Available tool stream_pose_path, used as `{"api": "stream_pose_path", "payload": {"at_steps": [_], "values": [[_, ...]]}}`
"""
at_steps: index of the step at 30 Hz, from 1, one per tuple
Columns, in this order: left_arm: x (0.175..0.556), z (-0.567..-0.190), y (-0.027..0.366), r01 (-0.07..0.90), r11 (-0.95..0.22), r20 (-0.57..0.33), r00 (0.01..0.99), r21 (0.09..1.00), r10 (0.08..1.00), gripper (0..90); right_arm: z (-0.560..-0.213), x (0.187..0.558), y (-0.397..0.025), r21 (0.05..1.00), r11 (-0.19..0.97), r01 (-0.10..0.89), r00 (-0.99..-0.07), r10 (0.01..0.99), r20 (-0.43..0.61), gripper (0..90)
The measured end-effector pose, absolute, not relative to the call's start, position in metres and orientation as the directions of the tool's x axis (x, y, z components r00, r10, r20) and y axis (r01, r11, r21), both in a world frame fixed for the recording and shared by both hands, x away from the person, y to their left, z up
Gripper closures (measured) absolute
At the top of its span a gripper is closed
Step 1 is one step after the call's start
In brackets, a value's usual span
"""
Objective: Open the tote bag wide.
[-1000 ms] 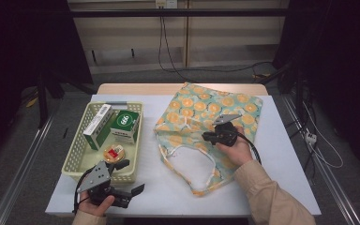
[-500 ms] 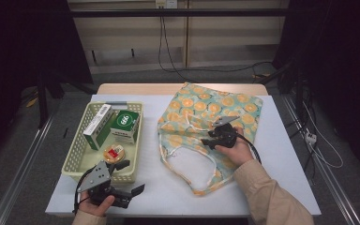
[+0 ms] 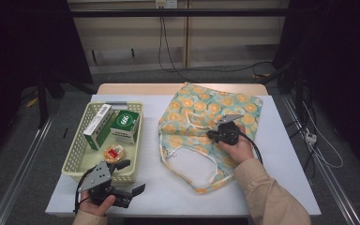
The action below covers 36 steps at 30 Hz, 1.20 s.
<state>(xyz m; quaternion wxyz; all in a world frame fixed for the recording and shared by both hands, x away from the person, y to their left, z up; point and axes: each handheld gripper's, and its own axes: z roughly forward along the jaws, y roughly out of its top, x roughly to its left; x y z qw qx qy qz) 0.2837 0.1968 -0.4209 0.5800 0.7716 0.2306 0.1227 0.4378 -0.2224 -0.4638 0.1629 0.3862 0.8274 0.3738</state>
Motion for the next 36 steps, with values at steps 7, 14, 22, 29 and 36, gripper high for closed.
{"api": "stream_pose_path", "payload": {"at_steps": [7,14,22,29,36], "values": [[0.284,-0.418,0.197,0.218,-0.216,-0.084,0.862,0.952,0.501,4.1,-0.460,0.438,-0.221,0.732,0.422,0.535,-0.633,0.774,0.017,90.0],[0.284,-0.412,0.194,0.215,-0.220,-0.082,0.867,0.952,0.492,3.8,-0.433,0.436,-0.230,0.780,0.359,0.513,-0.625,0.778,0.053,90.0],[0.284,-0.410,0.189,0.223,-0.211,-0.099,0.874,0.952,0.476,3.9,-0.403,0.437,-0.236,0.819,0.299,0.489,-0.612,0.787,0.079,90.0],[0.285,-0.405,0.190,0.231,-0.194,-0.115,0.872,0.953,0.476,4.0,-0.387,0.446,-0.233,0.828,0.293,0.477,-0.606,0.792,0.069,90.0],[0.291,-0.394,0.189,0.244,-0.189,-0.130,0.872,0.951,0.472,4.0,-0.373,0.454,-0.234,0.842,0.248,0.480,-0.582,0.808,0.094,90.0]]}}
